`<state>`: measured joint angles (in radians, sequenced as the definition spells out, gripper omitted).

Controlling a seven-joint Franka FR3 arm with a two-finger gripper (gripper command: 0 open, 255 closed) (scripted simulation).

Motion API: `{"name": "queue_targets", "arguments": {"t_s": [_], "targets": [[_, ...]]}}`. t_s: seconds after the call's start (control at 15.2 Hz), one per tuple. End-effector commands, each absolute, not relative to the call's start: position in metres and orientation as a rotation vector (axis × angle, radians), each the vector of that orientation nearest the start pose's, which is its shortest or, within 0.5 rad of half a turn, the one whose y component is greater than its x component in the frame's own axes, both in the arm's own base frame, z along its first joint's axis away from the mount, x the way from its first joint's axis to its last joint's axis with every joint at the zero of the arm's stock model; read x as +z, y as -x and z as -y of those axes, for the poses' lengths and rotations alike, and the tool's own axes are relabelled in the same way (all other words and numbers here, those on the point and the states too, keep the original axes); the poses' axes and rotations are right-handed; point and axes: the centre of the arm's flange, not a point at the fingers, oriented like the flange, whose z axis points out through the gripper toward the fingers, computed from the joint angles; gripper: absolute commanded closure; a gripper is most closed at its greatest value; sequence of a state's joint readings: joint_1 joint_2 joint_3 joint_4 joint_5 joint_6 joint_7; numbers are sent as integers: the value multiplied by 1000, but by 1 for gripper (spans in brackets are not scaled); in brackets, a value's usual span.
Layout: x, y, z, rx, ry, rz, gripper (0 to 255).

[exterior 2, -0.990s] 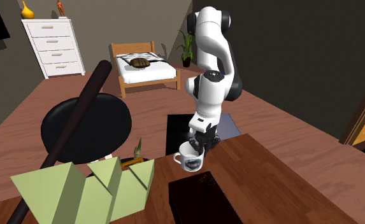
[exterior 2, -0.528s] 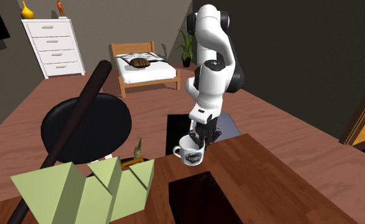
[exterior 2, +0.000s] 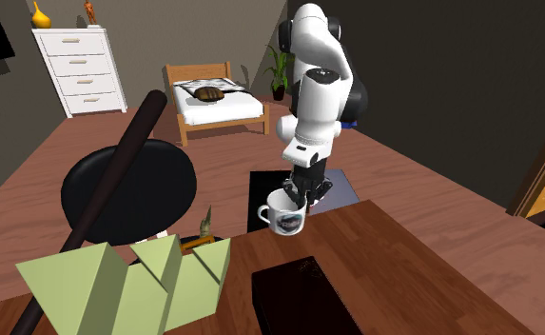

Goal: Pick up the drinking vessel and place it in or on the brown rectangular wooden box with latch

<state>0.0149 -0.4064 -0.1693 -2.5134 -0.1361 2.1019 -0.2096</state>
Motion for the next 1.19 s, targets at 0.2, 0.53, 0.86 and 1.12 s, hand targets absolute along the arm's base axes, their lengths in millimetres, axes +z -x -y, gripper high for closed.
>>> {"name": "queue_targets", "arguments": {"t_s": [0.2,0.53,0.86,1.12], "targets": [[447,-407,70,27,3182,221,255],[473,-407,70,27,3182,221,255],[500,-407,70,27,3182,221,255],[509,-433,70,27,3182,221,255]]}}
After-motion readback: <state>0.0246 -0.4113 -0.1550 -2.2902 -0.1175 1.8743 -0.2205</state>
